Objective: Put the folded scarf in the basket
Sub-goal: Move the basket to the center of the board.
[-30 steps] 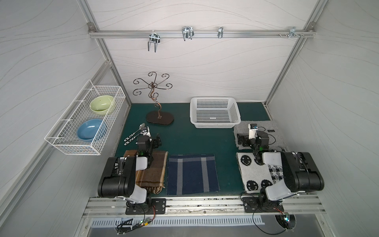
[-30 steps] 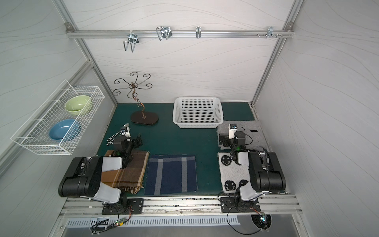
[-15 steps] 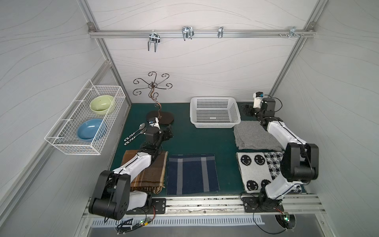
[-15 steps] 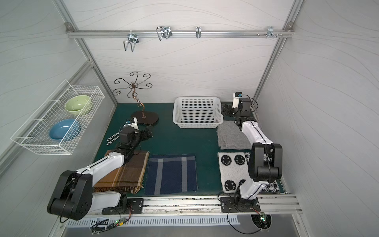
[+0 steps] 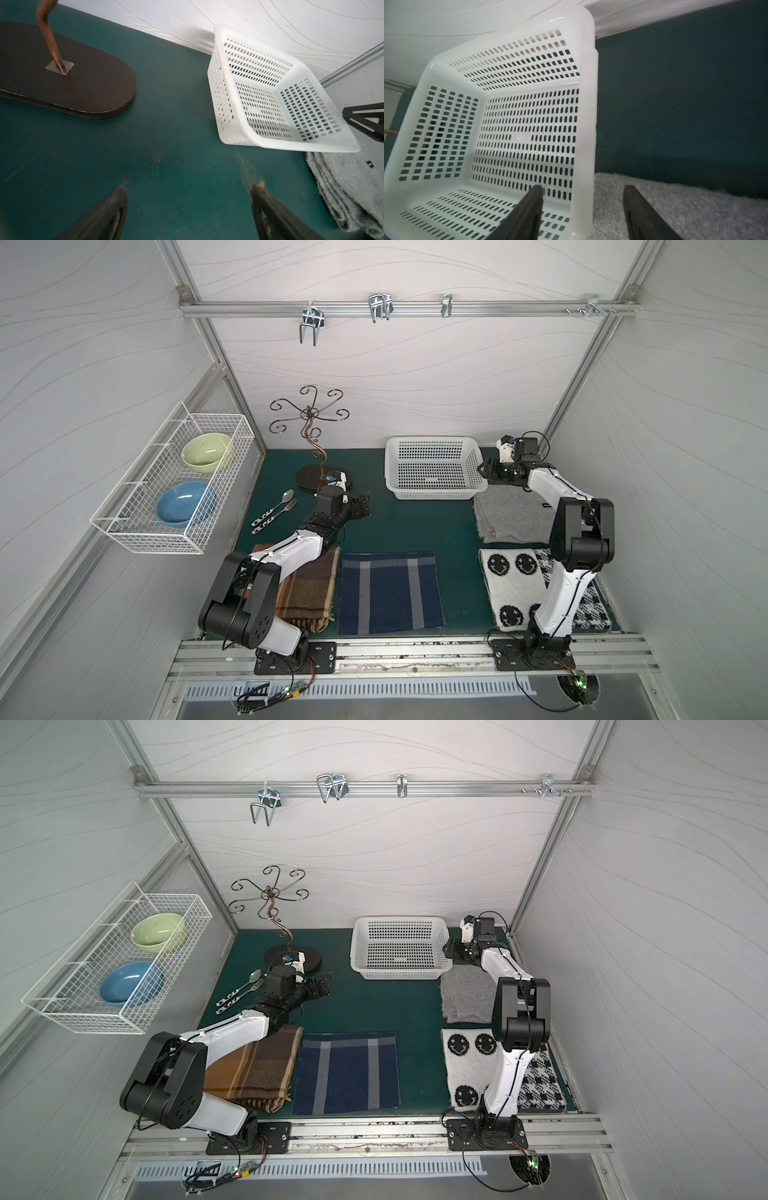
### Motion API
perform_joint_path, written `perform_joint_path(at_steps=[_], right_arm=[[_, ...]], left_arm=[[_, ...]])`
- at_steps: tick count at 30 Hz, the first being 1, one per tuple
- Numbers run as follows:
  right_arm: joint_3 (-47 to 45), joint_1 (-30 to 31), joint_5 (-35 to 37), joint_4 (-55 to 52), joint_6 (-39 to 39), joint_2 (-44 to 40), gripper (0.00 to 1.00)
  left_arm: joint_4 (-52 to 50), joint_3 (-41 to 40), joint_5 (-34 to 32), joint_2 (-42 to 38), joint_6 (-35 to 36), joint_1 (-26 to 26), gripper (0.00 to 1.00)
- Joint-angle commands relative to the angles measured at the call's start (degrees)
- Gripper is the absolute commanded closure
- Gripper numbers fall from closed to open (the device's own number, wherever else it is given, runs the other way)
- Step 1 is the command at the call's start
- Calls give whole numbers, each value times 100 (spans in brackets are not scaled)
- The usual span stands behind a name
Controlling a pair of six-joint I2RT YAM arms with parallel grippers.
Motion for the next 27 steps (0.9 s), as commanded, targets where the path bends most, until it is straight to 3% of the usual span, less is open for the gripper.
perform_joint_path(at_steps=[1,3,6,12,17,19,23,27], right_arm=[[150,80,-149,-162,-12,171,44],[206,132,-241,-164,6,194,55],[241,264,-116,-255,-75,135,61],[-8,436,121,-376,-177,-68,65],[-186,585,231,-491,-388,-189,67],[-190,658,290,-588,-492,-190,72],[-277,836,505,-741,-636,-261,73],[-332,1073,823,-1119,-796,-395,76]], left_arm=[[206,392,77,170,92,-77,5],[278,389,108,204,48,-87,5],[221,406,162,218,198,-122,5],[-201,430,-55,96,450,-118,3],[-474,438,-474,103,393,-122,3],[-457,411,-473,95,361,-121,3],[-484,402,-487,60,256,-122,3],[-551,360,-925,-32,172,-122,2]])
